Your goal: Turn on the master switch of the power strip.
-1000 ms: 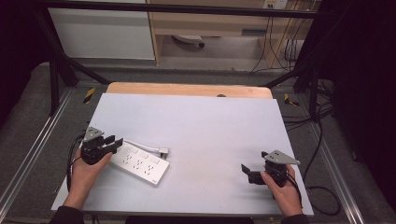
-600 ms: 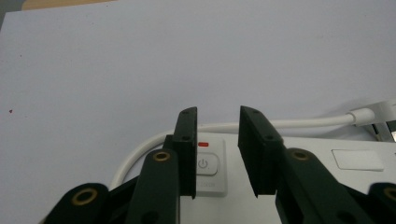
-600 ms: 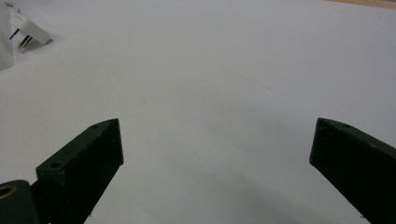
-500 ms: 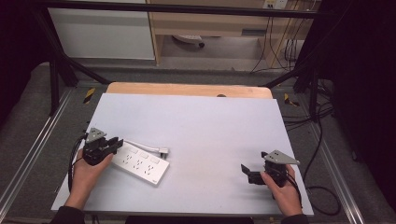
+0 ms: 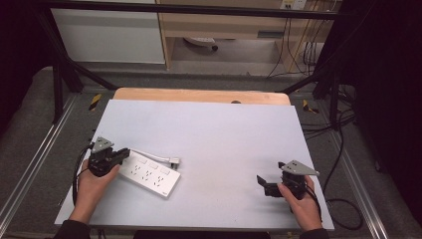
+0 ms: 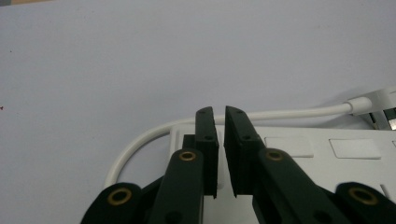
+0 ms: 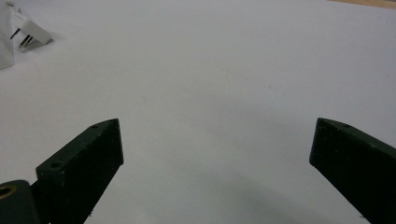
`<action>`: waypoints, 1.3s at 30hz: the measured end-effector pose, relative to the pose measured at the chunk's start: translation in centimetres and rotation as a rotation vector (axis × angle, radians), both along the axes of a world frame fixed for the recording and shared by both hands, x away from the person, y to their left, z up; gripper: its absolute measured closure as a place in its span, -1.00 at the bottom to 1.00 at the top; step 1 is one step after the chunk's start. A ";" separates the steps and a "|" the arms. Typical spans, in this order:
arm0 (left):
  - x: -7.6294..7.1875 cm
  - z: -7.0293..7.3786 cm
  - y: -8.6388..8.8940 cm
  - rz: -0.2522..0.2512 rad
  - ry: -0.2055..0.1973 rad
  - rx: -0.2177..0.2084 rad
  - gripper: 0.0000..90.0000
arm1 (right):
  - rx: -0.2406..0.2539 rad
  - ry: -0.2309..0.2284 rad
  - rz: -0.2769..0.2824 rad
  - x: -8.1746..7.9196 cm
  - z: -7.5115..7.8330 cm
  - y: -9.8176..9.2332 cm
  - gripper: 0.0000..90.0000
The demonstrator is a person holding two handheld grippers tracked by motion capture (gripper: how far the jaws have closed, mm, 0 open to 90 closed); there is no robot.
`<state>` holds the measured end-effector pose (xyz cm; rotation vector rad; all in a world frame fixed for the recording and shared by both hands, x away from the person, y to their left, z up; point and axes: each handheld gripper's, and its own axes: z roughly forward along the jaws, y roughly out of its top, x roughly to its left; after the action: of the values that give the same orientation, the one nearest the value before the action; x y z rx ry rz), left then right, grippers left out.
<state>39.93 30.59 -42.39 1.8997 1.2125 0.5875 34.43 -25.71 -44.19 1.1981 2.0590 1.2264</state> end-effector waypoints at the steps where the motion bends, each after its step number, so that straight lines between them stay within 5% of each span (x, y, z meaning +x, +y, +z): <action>1: 0.0 0.0 0.0 0.000 0.001 -0.001 0.87 | 0.000 0.000 0.000 0.0 0.0 0.0 -0.93; 39: 0.3 -0.9 0.0 -0.015 0.029 0.027 1.00 | -0.001 0.004 0.000 0.0 -0.1 0.0 -0.93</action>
<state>40.26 30.57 -43.31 1.9443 1.2134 0.5720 34.47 -25.72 -44.24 1.2011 2.0626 1.2235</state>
